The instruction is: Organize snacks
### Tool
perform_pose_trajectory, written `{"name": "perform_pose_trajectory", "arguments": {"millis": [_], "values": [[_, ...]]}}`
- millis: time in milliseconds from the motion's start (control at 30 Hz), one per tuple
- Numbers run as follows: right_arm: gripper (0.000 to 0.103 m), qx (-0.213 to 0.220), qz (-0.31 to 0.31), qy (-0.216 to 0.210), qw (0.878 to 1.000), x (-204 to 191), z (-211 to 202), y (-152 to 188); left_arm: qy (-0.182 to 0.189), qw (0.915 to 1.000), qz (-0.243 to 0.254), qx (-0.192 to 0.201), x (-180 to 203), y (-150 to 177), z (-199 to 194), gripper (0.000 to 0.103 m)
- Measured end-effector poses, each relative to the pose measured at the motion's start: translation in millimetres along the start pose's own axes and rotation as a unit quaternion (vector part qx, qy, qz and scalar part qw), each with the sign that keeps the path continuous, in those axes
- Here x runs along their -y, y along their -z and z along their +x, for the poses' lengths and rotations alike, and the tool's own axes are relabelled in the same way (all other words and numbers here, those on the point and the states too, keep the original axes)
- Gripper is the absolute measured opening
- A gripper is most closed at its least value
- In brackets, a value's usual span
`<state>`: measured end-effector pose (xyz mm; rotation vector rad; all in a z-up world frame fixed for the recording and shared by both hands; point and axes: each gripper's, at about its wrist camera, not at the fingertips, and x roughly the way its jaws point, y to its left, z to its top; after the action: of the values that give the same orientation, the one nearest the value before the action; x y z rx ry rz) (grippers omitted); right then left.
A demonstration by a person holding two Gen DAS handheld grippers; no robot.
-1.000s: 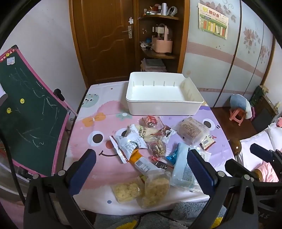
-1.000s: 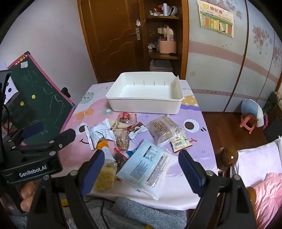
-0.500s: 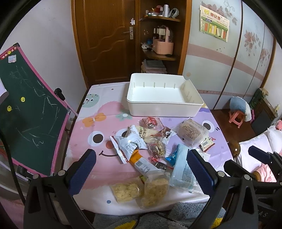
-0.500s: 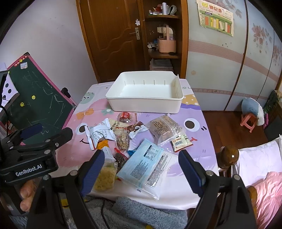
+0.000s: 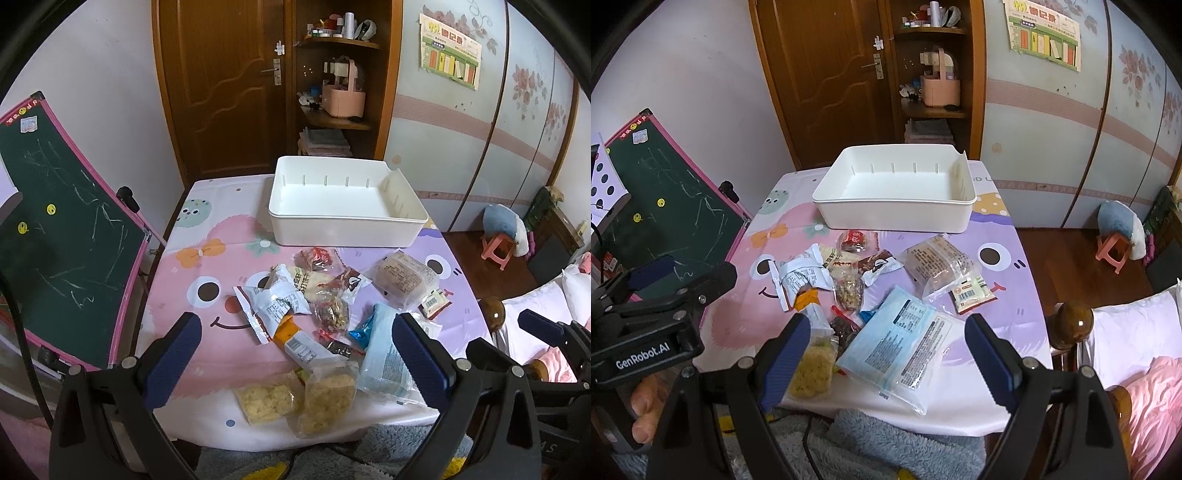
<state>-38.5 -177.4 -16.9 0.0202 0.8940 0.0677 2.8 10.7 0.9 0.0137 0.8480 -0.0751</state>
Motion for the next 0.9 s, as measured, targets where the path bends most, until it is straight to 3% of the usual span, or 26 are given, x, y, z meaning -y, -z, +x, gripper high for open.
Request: {"name": "perform_pose_trajectory", "arguments": {"millis": [900], "values": [[0.086, -0.007, 0.004, -0.005, 1.0, 1.7, 4.1, 1.1, -0.015, 0.9999, 0.006, 0.003, -1.2, -1.3, -2.7, 0.103]]}}
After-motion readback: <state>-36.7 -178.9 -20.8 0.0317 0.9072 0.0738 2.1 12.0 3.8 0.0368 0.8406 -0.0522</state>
